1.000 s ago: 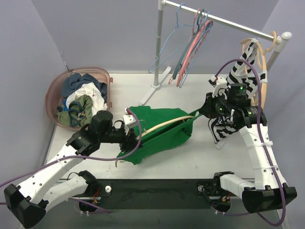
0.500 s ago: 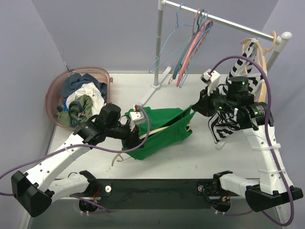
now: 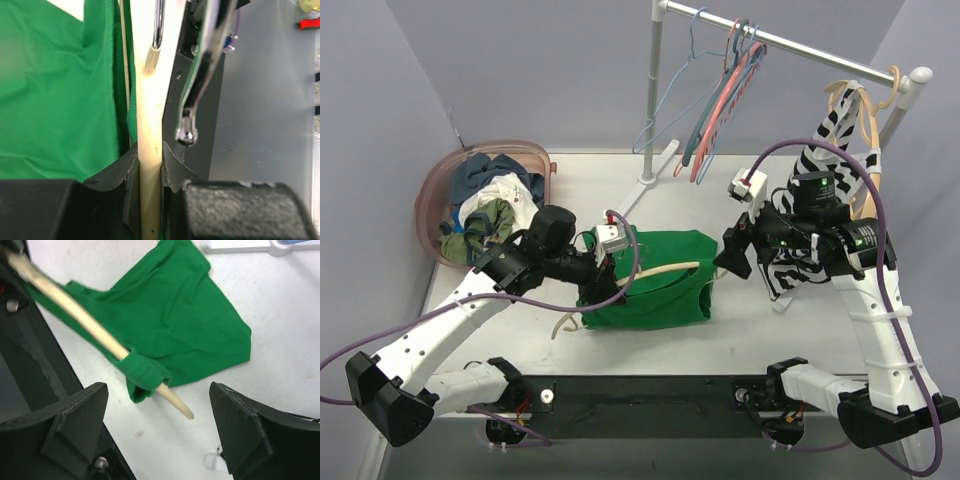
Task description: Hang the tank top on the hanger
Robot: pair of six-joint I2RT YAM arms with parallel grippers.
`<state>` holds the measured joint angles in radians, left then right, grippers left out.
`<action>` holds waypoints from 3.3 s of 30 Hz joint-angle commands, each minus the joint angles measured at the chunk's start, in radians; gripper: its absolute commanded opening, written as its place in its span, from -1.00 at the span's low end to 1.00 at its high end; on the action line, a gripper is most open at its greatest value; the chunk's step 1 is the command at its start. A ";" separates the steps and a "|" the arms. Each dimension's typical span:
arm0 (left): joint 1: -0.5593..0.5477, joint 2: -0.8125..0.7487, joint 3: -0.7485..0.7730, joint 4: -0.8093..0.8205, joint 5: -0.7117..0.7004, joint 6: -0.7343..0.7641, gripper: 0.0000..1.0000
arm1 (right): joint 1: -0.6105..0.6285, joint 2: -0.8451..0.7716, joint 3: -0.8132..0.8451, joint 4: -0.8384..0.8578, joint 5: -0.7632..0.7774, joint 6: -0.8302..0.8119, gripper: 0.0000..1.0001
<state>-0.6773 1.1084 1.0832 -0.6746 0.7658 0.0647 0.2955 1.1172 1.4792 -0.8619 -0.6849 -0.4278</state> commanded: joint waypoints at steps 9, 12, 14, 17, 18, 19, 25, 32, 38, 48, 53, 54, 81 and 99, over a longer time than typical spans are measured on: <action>-0.108 0.047 0.142 -0.037 0.139 0.075 -1.00 | 0.011 -0.040 -0.025 -0.488 -0.251 -0.704 0.78; -0.149 0.064 0.162 -0.062 0.119 0.087 -1.00 | 0.013 -0.027 -0.026 -0.514 -0.249 -0.733 0.79; -0.168 0.071 0.184 -0.071 0.104 0.090 -1.00 | 0.013 -0.026 -0.036 -0.572 -0.292 -0.800 0.79; -0.176 0.076 0.207 -0.066 0.101 0.093 -1.00 | 0.013 -0.025 -0.083 -0.650 -0.350 -0.937 0.78; -0.177 0.077 0.211 -0.063 0.101 0.092 -1.00 | 0.014 -0.026 -0.118 -0.663 -0.361 -0.969 0.76; -0.179 0.079 0.216 -0.062 0.102 0.090 -1.00 | 0.014 -0.031 -0.134 -0.660 -0.369 -0.980 0.75; -0.191 0.084 0.234 -0.042 0.107 0.078 -1.00 | 0.031 -0.037 -0.171 -0.660 -0.398 -0.967 0.57; -0.191 0.076 0.234 -0.008 0.073 0.069 -1.00 | 0.068 -0.022 -0.169 -0.661 -0.397 -0.913 -0.51; -0.189 -0.001 0.192 0.053 -0.031 0.035 -1.00 | 0.076 -0.034 -0.125 -0.641 -0.323 -0.748 -1.00; -0.162 -0.168 0.170 0.026 -0.486 0.041 0.57 | -0.094 -0.180 -0.152 -0.509 -0.192 -0.404 -1.00; -0.151 -0.303 0.095 0.033 -0.580 0.032 0.63 | -0.289 -0.279 -0.209 -0.427 -0.194 -0.286 -1.00; -0.150 -0.323 0.075 0.038 -0.588 0.027 0.64 | -0.327 -0.308 -0.215 -0.393 -0.193 -0.267 -1.00; -0.150 -0.708 -0.269 0.107 -0.576 -0.229 0.65 | -0.700 -0.249 0.058 0.182 0.037 0.328 -1.00; -0.150 -0.710 -0.299 0.168 -0.562 -0.259 0.66 | -0.772 0.007 0.371 0.362 0.133 0.497 -1.00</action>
<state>-0.8295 0.3939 0.7822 -0.5858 0.1978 -0.1749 -0.4599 1.0908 1.7977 -0.6632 -0.5636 -0.0086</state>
